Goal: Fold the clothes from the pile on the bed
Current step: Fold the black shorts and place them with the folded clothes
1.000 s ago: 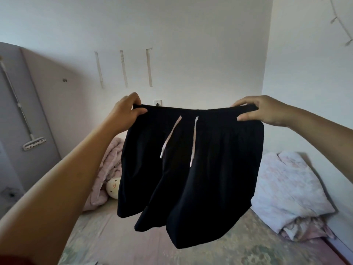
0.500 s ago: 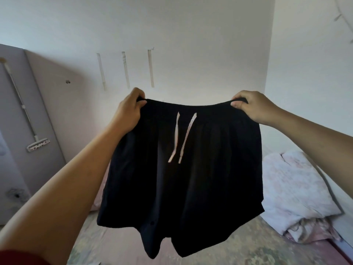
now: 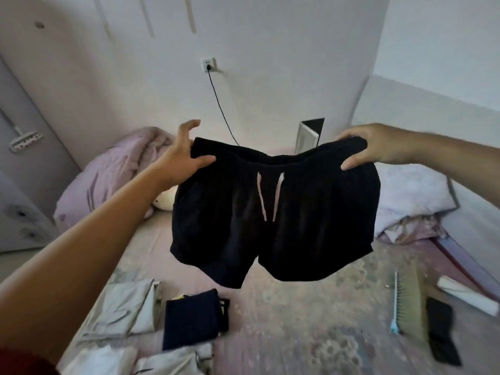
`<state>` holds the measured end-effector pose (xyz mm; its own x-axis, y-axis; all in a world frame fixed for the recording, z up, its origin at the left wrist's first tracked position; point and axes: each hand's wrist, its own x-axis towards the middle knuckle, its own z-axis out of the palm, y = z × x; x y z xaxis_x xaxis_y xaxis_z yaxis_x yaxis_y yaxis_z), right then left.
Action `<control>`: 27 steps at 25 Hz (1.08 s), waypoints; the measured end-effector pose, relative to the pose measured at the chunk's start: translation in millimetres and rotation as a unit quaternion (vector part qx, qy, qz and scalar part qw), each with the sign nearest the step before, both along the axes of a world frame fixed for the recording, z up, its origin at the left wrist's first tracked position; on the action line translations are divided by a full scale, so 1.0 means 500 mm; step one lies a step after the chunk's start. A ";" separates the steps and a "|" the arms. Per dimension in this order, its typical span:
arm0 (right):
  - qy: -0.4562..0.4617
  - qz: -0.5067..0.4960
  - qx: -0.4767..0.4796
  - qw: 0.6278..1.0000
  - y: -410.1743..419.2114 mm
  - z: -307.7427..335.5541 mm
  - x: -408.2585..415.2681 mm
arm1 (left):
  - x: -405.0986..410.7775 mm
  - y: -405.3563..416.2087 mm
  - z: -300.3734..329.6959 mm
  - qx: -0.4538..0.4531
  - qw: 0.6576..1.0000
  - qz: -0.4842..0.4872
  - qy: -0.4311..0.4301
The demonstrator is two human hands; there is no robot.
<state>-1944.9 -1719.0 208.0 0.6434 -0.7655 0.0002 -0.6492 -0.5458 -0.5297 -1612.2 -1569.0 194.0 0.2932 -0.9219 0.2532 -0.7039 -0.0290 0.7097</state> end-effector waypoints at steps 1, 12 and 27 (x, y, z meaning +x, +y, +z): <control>0.034 0.004 0.015 0.999 0.009 -0.043 -0.012 | -0.004 0.013 -0.035 0.085 0.996 -0.026 0.013; 0.255 0.008 0.367 0.894 0.035 -0.409 -0.098 | -0.078 0.078 -0.401 0.568 0.785 -0.235 0.081; 0.198 -0.149 0.254 0.935 -0.299 -1.142 0.061 | -0.017 -0.274 -1.168 0.386 0.906 0.026 0.170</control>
